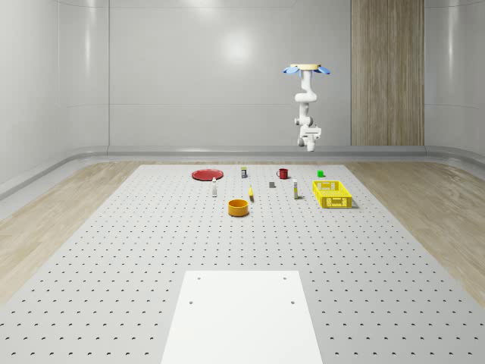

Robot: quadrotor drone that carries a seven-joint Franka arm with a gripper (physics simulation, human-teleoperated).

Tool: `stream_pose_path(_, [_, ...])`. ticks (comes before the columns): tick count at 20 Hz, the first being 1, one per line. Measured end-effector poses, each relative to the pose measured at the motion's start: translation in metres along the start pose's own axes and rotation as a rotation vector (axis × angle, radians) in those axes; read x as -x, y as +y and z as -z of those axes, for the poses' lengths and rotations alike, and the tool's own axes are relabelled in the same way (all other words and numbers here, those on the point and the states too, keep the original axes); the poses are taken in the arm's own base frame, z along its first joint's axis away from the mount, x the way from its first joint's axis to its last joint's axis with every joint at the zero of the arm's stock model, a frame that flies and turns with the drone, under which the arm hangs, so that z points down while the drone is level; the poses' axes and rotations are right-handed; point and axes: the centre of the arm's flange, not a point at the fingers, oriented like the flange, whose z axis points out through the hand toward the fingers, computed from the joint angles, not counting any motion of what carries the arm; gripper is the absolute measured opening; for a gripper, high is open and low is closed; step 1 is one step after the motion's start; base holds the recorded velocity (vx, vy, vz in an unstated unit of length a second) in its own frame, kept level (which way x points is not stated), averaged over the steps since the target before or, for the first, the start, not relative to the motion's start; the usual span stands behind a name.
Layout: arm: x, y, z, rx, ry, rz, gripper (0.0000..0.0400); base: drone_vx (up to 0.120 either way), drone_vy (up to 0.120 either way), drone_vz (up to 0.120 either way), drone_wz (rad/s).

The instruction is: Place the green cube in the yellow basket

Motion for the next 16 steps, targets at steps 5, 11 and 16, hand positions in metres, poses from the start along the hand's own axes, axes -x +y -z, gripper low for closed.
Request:
stream_pose_path(5, [0.001, -0.001, 0.0, 0.009, 0.014, 0.0, 0.04, 0.0, 0.12, 0.0, 0.0])
stream_pose_path(11, [0.005, -0.004, 0.0, 0.041, 0.053, 0.001, 0.04, 0.06, 0.1, 0.0, 0.0])
stream_pose_path(16, [0.013, -0.011, -0.001, 0.112, 0.129, 0.002, 0.04, 0.096, 0.0, 0.0, 0.0])
